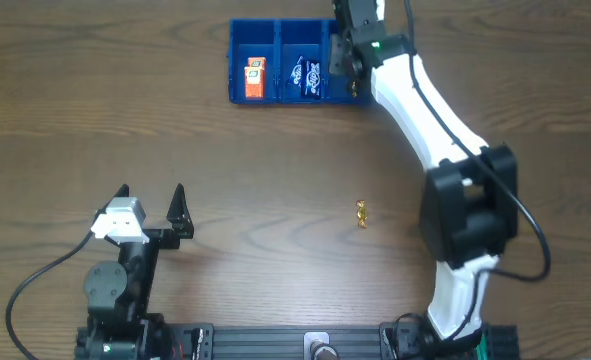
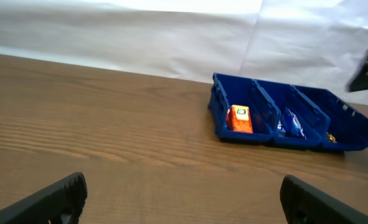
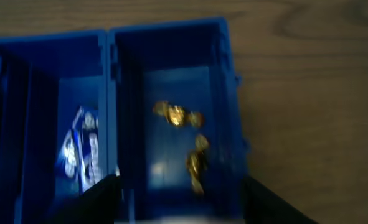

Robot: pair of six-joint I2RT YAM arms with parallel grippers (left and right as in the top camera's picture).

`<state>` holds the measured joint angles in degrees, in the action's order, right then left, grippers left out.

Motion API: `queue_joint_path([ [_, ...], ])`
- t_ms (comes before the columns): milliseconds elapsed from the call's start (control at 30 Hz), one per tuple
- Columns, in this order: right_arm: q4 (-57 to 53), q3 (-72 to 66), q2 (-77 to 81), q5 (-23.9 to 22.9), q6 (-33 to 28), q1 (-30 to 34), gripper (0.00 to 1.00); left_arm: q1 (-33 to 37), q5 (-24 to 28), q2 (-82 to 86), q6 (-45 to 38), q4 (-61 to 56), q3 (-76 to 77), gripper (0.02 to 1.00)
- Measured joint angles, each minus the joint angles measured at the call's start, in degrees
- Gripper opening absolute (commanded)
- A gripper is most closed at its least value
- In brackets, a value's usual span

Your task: Sort Candies Into Trays

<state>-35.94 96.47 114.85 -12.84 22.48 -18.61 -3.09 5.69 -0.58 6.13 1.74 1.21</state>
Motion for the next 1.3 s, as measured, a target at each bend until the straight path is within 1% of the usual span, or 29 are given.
queue_joint_path([
  [33, -0.15, -3.02, -3.17, 0.04, 0.00, 0.00, 0.634, 0.00, 0.00, 0.00, 0.00, -0.02, 0.00, 0.998],
  [67, -1.03, -8.26, -9.75, 0.15, 0.00, 0.00, 0.638, 0.00, -0.02, 0.00, -0.02, 0.00, 0.00, 0.996],
  [100, -0.55, -10.19, -12.35, 0.24, 0.00, -0.07, 0.638, 0.00, 0.00, 0.00, 0.00, 0.00, 0.00, 0.998],
  [233, -1.03, -24.59, -25.42, 2.93, 1.49, -1.18, 0.636, 0.00, -0.02, -0.04, -0.02, -0.02, 0.00, 0.998],
  [333, -1.40, -34.16, -28.52, 5.88, 3.87, -2.73, 0.634, 0.00, -0.02, -0.02, 0.00, -0.02, 0.00, 0.998],
  [367, -1.53, -38.66, -27.85, 7.63, 5.07, -3.69, 0.632, 0.00, -0.02, -0.02, 0.00, 0.00, 0.00, 0.998],
  [500, -1.86, -46.21, -25.92, 10.40, 7.54, -5.90, 0.627, 0.00, -0.02, -0.02, -0.02, 0.00, 0.00, 0.998],
  [700, -2.29, -49.40, -25.68, 11.82, 9.27, -7.48, 0.606, 0.00, 0.00, -0.02, -0.02, 0.00, 0.00, 0.996],
  [1100, -1.99, -49.40, -22.73, 11.61, 10.62, -8.00, 0.592, 0.00, 0.00, -0.02, -0.02, 0.00, 0.00, 0.998],
  [1167, -1.68, -49.40, -21.22, 11.28, 10.62, -8.00, 0.570, 0.00, 0.00, -0.02, -0.02, 0.00, 0.00, 0.998],
  [1300, -1.01, -49.27, -21.03, 10.25, 10.86, -8.04, 0.496, 0.00, 0.00, -0.02, -0.02, 0.00, 0.00, 0.998],
])
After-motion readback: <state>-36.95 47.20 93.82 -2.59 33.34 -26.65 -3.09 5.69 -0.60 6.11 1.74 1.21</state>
